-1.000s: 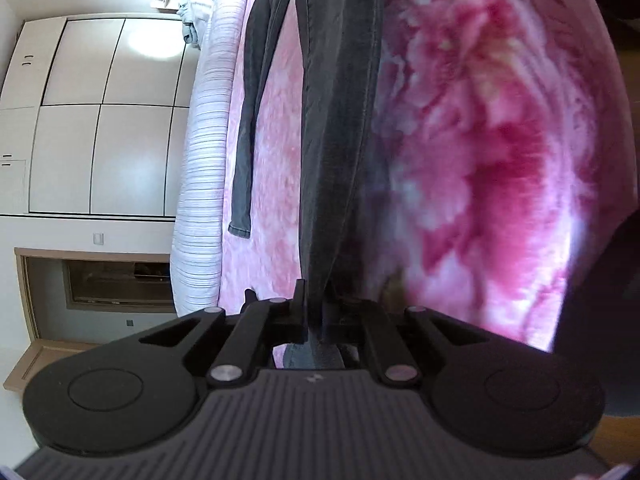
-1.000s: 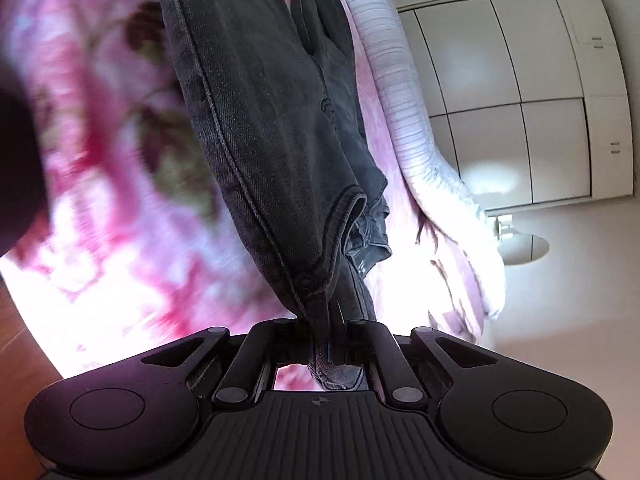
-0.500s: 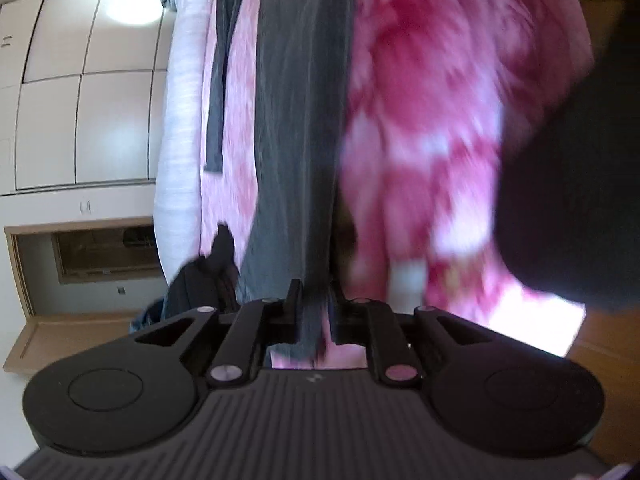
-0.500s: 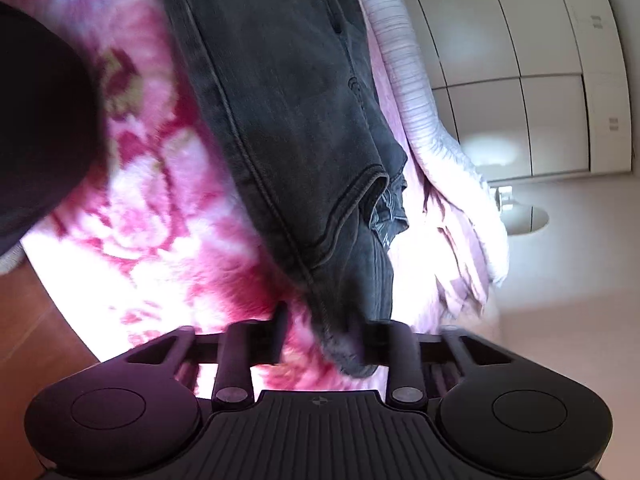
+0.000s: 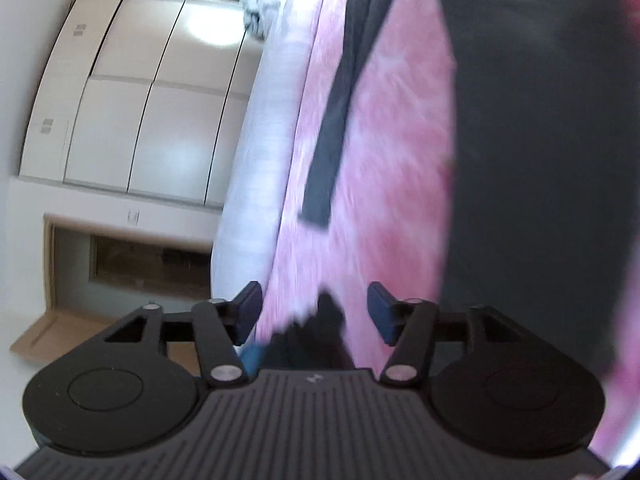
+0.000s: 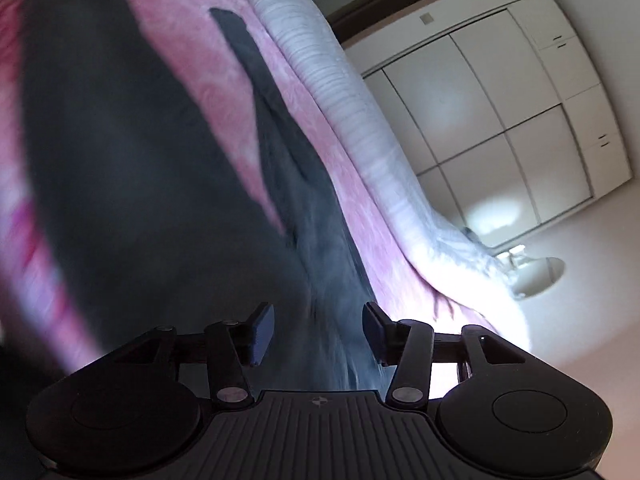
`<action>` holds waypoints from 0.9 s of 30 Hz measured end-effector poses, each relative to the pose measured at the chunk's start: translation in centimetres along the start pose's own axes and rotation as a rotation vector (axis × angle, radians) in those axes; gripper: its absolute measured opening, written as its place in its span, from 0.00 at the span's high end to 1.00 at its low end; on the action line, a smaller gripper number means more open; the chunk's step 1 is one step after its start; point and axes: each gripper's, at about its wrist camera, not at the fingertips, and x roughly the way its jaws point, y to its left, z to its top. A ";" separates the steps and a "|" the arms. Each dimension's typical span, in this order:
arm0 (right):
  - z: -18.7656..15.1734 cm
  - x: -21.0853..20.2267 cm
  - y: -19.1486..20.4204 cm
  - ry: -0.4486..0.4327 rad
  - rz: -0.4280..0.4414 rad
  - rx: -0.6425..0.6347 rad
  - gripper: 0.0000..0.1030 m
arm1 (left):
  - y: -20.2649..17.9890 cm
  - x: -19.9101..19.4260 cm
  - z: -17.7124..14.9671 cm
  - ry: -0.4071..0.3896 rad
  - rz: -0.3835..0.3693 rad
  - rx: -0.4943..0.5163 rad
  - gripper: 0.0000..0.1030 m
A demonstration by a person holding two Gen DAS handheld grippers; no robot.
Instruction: Fold clothes
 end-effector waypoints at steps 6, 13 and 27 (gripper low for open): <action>6.4 11.4 -2.1 -0.010 0.065 -0.037 0.53 | 0.6 15.0 6.3 -0.089 -0.046 0.010 0.45; 11.6 23.4 -2.9 -0.019 0.143 -0.096 0.52 | -0.1 30.1 10.2 -0.086 -0.161 0.020 0.61; 15.9 39.8 -10.8 0.010 0.080 0.047 0.52 | 11.5 40.6 14.9 0.005 0.196 -0.150 0.46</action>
